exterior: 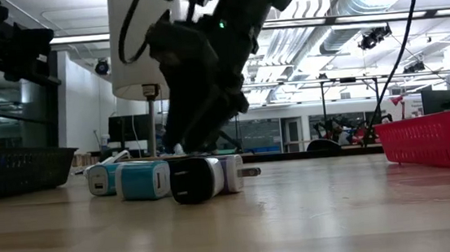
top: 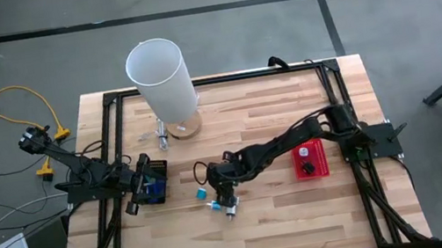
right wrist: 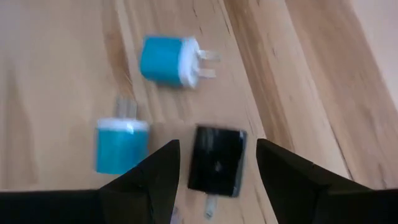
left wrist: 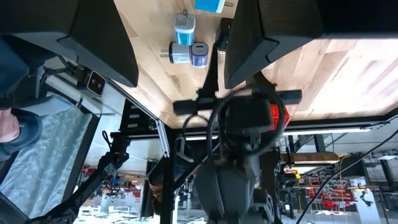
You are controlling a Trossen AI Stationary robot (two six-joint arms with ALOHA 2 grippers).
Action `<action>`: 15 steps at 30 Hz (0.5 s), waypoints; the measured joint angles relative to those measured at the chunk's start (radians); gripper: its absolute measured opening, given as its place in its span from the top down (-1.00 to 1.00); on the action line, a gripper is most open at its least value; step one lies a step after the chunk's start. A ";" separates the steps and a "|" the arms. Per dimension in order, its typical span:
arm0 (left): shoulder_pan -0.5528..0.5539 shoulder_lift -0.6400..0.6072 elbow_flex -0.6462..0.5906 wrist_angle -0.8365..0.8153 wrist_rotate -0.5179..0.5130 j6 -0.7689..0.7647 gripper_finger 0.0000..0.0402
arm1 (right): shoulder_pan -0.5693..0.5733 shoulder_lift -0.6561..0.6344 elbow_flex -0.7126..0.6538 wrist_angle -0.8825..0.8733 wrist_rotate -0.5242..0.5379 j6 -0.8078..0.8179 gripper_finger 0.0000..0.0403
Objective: Pick & Place Office items
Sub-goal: Put the black charger adapter into the red bin
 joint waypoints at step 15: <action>0.000 0.000 0.000 0.000 0.000 0.000 -0.16 | 0.014 0.047 0.000 0.034 0.004 0.008 0.01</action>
